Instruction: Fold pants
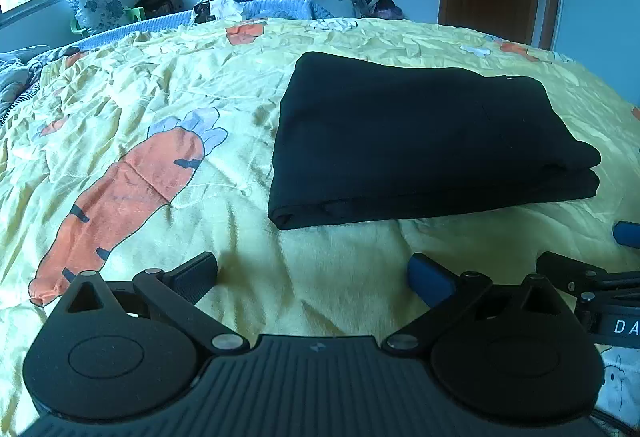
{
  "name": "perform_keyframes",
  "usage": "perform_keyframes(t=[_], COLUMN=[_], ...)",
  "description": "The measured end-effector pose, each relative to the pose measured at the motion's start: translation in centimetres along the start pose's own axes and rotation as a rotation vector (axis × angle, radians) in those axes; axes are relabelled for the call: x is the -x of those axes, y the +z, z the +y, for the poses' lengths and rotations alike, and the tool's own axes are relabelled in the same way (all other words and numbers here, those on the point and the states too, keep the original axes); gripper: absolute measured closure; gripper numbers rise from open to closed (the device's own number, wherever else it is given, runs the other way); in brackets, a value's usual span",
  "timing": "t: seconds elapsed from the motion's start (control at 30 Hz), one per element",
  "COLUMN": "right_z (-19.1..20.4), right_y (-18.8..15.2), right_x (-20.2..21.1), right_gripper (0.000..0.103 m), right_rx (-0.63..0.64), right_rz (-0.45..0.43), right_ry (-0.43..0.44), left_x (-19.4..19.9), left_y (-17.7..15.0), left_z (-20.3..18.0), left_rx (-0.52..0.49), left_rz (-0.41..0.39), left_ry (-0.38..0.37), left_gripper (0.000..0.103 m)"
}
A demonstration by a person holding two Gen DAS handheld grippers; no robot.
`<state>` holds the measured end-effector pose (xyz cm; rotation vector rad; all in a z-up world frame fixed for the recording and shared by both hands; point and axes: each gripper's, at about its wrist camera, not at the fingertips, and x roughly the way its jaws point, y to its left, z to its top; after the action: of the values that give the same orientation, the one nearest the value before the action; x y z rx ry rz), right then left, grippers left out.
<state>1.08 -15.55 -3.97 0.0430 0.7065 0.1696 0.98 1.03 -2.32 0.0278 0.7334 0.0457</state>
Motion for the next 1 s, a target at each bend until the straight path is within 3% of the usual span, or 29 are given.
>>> perform_keyframes(t=[1.0], right_z=[-0.01], right_y=[-0.18], right_x=[-0.03], right_gripper=[0.0], right_rx=[0.001], right_rz=[-0.014], right_ry=[0.001], left_x=[-0.07], left_y=[0.26], left_z=[-0.05], left_rx=[0.043], left_rz=[0.039], left_ry=[0.019], left_gripper=[0.0])
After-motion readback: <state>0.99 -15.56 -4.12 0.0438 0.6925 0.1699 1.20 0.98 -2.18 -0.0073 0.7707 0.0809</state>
